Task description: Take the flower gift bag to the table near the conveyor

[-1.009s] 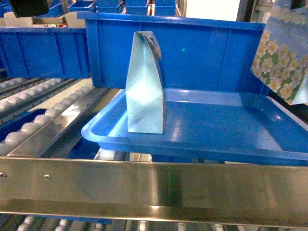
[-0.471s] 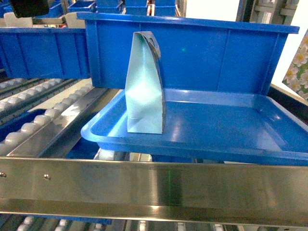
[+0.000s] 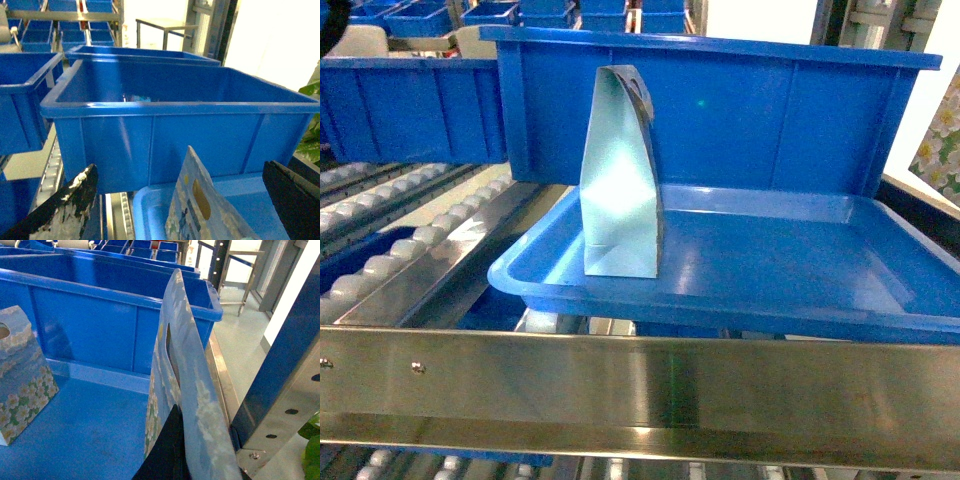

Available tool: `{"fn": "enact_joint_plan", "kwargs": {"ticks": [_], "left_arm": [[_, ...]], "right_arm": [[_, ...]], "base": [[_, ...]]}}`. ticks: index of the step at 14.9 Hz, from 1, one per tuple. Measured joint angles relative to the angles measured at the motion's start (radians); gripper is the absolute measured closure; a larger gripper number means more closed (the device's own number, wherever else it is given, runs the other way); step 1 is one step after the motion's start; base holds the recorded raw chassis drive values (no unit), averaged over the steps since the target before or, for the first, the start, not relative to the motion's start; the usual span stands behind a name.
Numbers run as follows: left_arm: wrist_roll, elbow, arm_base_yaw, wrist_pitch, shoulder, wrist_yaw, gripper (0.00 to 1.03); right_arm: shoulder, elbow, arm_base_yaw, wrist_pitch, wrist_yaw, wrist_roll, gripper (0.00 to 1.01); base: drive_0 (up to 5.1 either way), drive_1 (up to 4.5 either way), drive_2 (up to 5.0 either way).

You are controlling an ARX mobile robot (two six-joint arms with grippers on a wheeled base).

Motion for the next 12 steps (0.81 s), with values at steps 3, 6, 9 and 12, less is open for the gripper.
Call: {"fn": "enact_joint_plan", "kwargs": {"ticks": [3, 6, 9, 12], "left_arm": [[-0.003, 0.162, -0.073, -0.111, 0.121, -0.127, 0.05], [0.005, 0.251, -0.14, -0.197, 0.202, -0.183, 0.05], [-0.004, 0.253, -0.162, -0.222, 0.255, -0.291, 0.05], [-0.005, 0.244, -0.163, -0.226, 0.266, -0.341, 0.05]], "right_arm": [[0.0, 0.0, 0.0, 0.0, 0.0, 0.0, 0.99], [0.0, 0.0, 0.0, 0.0, 0.0, 0.0, 0.99], [0.0, 0.0, 0.0, 0.0, 0.0, 0.0, 0.99], [0.0, 0.0, 0.0, 0.0, 0.0, 0.0, 0.99]], "base": [[0.0, 0.0, 0.0], [0.0, 0.0, 0.0], [0.0, 0.0, 0.0], [0.0, 0.0, 0.0]]}}
